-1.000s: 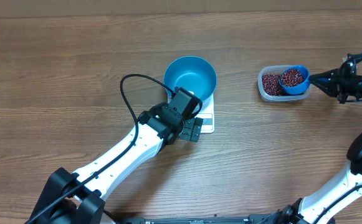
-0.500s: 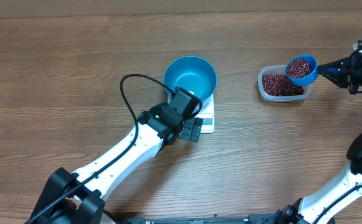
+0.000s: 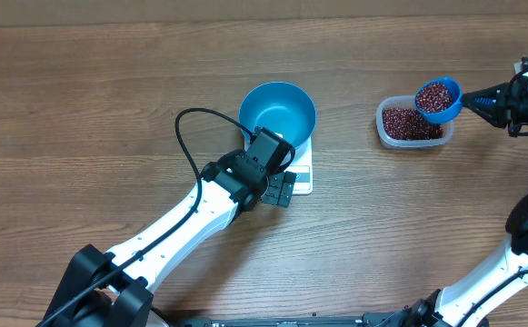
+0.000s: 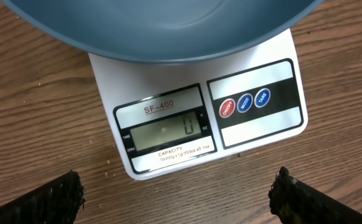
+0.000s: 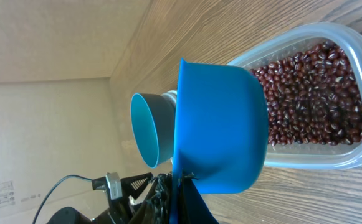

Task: Scoop item into bowl and weigh 150g on scale
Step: 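Lift the bean-filled scoop out of the tub with the right gripper, then carry the scoop over the teal bowl with the right gripper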

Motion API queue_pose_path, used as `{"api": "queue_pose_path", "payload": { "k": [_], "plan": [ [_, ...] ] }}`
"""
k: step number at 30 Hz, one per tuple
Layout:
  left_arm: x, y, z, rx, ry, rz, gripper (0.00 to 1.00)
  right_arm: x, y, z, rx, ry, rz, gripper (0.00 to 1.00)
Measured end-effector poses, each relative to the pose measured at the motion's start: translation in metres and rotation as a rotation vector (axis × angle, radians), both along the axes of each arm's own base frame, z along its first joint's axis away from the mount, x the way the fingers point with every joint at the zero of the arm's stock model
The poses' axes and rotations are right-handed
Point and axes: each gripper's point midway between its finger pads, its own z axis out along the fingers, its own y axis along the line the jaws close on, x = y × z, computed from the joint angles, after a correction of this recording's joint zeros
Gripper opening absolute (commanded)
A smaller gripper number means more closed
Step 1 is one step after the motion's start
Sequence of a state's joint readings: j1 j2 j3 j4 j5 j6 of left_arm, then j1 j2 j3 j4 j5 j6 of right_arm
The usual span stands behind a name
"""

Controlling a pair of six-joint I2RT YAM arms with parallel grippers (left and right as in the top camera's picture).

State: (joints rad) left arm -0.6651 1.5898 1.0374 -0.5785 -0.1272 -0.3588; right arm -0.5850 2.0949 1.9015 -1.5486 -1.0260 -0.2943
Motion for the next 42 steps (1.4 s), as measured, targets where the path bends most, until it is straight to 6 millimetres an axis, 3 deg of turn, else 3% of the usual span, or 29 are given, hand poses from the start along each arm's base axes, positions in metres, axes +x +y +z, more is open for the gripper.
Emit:
{"api": "queue_pose_path", "payload": {
  "k": [4,13,24,34,42],
  "plan": [
    [0.000,0.000,0.000,0.000,0.000,0.000,1.00,0.003,0.010,0.003,0.014,-0.015,0.022,0.04],
    [0.000,0.000,0.000,0.000,0.000,0.001,1.00,0.014,0.063,0.013,0.062,-0.066,0.141,0.04],
    [0.000,0.000,0.000,0.000,0.000,0.000,1.00,0.019,0.160,0.016,0.063,-0.116,0.369,0.04],
    [0.000,0.000,0.000,0.000,0.000,0.000,1.00,0.037,0.214,0.059,-0.058,-0.260,0.479,0.04],
    [0.000,0.000,0.000,0.000,0.000,0.000,0.99,0.037,0.260,0.036,-0.301,-0.273,0.579,0.04]
  ]
}}
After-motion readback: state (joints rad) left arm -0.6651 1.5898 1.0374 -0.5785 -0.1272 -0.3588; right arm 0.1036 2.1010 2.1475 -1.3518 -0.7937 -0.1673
